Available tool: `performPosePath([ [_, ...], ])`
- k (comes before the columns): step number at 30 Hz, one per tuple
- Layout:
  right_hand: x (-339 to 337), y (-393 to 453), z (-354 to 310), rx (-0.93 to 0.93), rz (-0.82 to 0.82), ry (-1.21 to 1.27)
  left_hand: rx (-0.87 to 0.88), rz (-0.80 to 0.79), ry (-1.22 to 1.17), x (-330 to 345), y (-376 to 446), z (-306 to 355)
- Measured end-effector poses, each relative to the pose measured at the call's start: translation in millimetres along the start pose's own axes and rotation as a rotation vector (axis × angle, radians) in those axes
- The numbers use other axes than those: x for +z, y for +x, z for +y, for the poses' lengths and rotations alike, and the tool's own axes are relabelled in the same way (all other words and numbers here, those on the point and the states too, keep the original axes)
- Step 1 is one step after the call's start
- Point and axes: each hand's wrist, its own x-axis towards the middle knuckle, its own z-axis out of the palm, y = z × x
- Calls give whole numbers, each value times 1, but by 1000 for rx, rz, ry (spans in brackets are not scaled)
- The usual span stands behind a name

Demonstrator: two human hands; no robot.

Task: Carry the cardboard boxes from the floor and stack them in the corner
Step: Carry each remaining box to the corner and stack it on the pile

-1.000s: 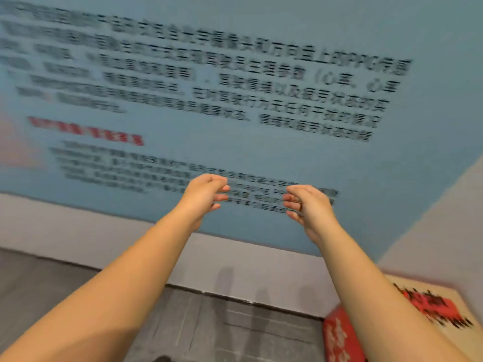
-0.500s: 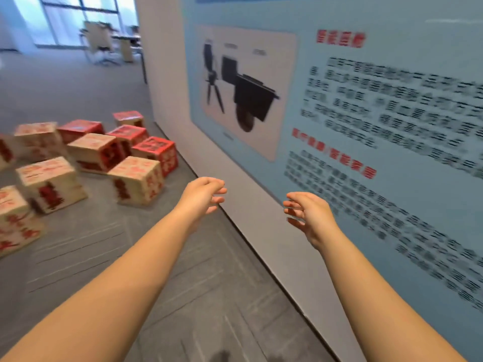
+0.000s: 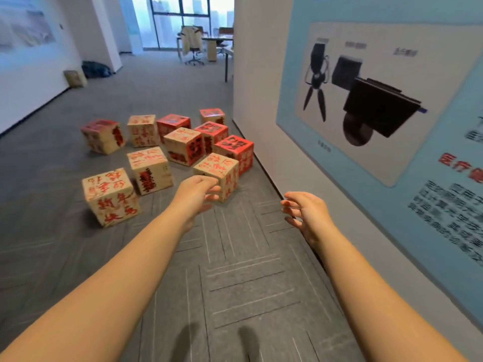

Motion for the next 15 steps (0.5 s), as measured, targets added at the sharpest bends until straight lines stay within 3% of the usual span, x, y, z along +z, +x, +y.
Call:
performPosePath([
  [9, 76, 138, -4, 37, -103, -76, -86, 135, -52, -38, 130, -12],
  [15, 119, 267, -45, 28, -151, -105, -115, 222, -64, -35, 254, 17],
])
